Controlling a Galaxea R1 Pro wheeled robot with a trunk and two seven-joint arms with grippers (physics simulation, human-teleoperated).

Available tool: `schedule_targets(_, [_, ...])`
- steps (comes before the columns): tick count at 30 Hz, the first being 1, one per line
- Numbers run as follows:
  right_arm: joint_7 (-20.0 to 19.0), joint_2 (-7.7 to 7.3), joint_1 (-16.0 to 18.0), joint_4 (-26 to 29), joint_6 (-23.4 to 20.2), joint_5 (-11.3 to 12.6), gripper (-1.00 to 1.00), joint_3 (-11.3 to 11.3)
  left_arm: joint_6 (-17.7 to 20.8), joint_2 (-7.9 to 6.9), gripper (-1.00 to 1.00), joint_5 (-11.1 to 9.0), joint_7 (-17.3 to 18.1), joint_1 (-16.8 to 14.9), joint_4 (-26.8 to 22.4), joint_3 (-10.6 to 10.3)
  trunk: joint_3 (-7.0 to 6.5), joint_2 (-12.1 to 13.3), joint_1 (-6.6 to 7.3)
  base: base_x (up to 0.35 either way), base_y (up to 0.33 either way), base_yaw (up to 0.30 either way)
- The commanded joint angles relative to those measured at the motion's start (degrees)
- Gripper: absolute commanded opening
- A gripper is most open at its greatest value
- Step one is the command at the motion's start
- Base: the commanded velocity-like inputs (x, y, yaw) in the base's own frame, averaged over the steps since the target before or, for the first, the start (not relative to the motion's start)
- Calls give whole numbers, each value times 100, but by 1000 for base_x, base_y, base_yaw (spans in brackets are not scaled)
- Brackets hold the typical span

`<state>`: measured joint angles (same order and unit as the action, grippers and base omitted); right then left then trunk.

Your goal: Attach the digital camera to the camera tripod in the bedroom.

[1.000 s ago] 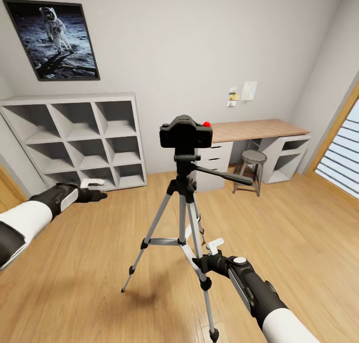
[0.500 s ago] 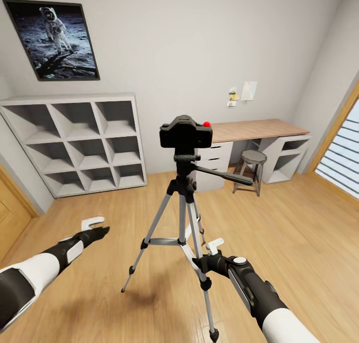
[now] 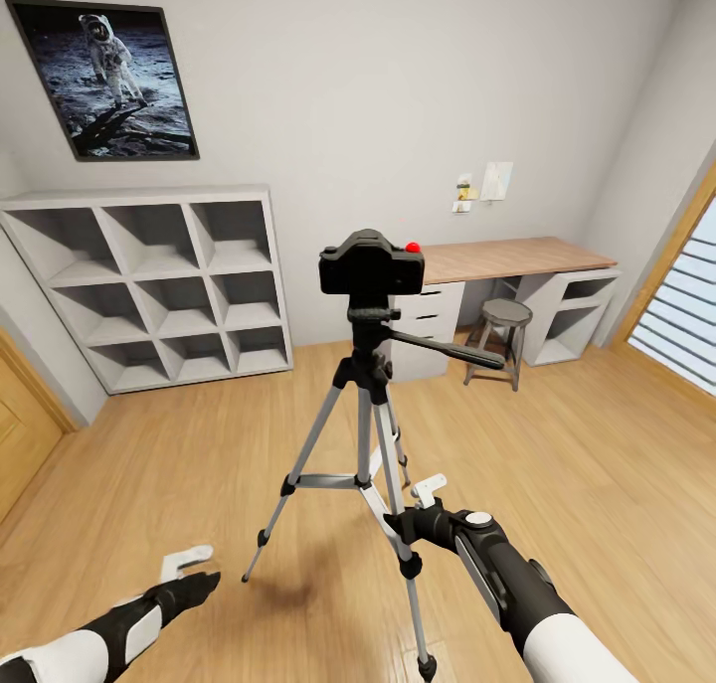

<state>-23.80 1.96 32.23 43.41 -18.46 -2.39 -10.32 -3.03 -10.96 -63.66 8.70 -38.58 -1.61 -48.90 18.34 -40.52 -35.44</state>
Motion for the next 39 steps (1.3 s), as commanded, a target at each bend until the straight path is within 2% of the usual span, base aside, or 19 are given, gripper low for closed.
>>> schedule_targets(1, [16, -1, 3, 1, 0, -149, -100, 3, -14, 20, 100, -54, 20, 79, 3, -43, 7, -6, -1, 0, 0, 0])
schedule_targets(5, [16, -4, 3, -2, 0, -140, -100, 4, -14, 172, 100, -59, 4, 393, 18, -41, 7, -6, -1, 0, 0, 0])
schedule_targets(8, [16, -4, 3, -9, 0, -134, -100, 4, 12, 340, 100, -59, -128, 634, 68, -41, 7, -6, -1, 0, 0, 0])
schedule_targets(13, [21, -3, 3, -35, 0, -131, -100, 4, 136, 474, 100, -59, -431, 768, 122, -41, 7, -6, -1, 0, 0, 0])
schedule_targets(20, [25, -3, 3, -91, 0, -130, -100, 4, 914, 707, 100, -70, -1067, 880, 141, -36, 7, -6, -1, 0, 0, 0])
schedule_targets(23, [25, -3, 3, -98, 0, -130, -100, 4, 1024, 731, 100, -102, -1151, 894, 142, -34, 7, -6, -1, 0, 0, 0])
schedule_targets(25, [25, -3, 3, -103, 0, -130, -100, 4, 1072, 734, 100, -194, -1194, 902, 143, -33, 7, -6, -1, 0, 0, 0])
schedule_targets(31, [25, -3, 3, -111, 0, -130, -100, 4, 1066, 730, 100, -592, -1225, 912, 143, -36, 7, -6, -1, 0, 0, 0])
schedule_targets(39, [25, -3, 3, -113, 0, -130, -100, 4, 1084, 744, 100, -697, -1241, 936, 146, -40, 7, -6, -1, 0, 0, 0])
